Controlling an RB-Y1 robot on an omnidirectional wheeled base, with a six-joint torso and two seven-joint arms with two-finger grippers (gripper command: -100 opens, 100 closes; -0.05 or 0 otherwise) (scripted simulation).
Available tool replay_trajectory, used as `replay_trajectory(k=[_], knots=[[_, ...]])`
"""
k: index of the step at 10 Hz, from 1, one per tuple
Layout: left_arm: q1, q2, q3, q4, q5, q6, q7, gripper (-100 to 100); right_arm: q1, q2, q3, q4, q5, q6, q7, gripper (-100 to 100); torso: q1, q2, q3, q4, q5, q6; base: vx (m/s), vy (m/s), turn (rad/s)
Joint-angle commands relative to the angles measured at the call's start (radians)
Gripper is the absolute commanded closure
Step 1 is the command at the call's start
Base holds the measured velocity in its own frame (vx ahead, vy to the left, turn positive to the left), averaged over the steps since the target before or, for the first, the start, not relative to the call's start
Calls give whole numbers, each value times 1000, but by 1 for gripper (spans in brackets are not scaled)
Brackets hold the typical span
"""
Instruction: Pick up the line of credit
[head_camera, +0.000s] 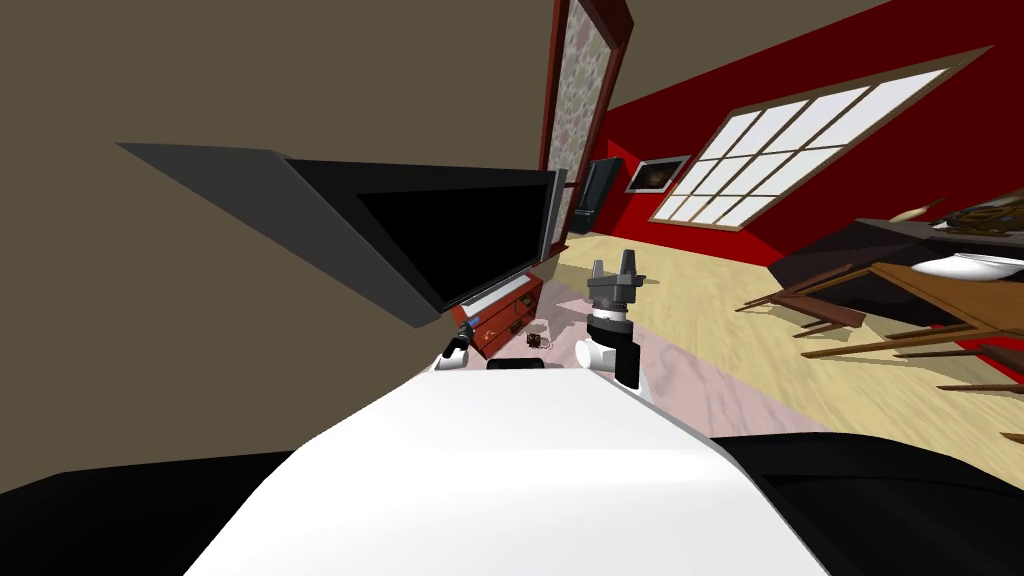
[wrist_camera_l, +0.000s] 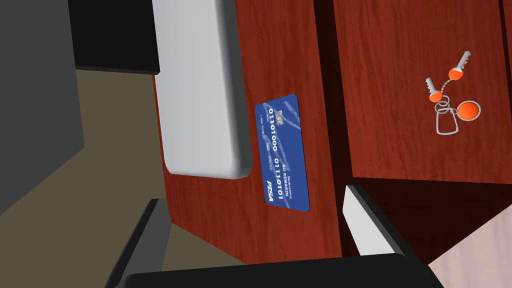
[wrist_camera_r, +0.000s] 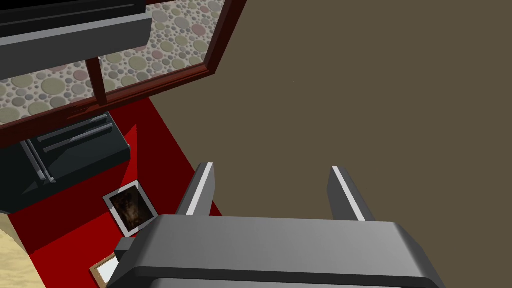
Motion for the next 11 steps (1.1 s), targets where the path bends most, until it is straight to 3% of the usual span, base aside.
replay_trajectory(k=[1,4,5,6,7,9,10,11], knots=[[-8,-41,11,20,-7,18,-19,-100,0,0,0,0,0,0,0,0,0,0,0,0,0,0,44,38,19],[-18,-99,18,50,-5,31,-33,-100,0,0,0,0,0,0,0,0,-1,1,0,0,0,0,35,33,13],[-13,-89,17,36,-7,33,-31,-100,0,0,0,0,0,0,0,0,-1,1,1,0,0,0,11,8,0],[-13,-91,17,36,-7,35,-32,0,0,0,0,0,0,0,0,0,-2,2,1,0,0,0,0,0,0],[-22,-94,19,65,-7,14,-34,-100,0,0,0,0,0,0,0,0,-2,3,2,1,-1,0,35,9,0],[-33,-98,21,101,-7,-12,-38,-100,0,0,0,0,0,0,0,0,-2,0,0,0,0,0,77,18,-1],[-29,-96,20,86,-7,1,-36,-100,0,0,0,0,0,0,0,0,-1,-2,-1,0,0,0,44,12,-2],[-30,-96,20,88,-7,-2,-36,100,0,0,0,0,0,0,0,0,-2,0,0,0,0,0,-3,-5,-4]])
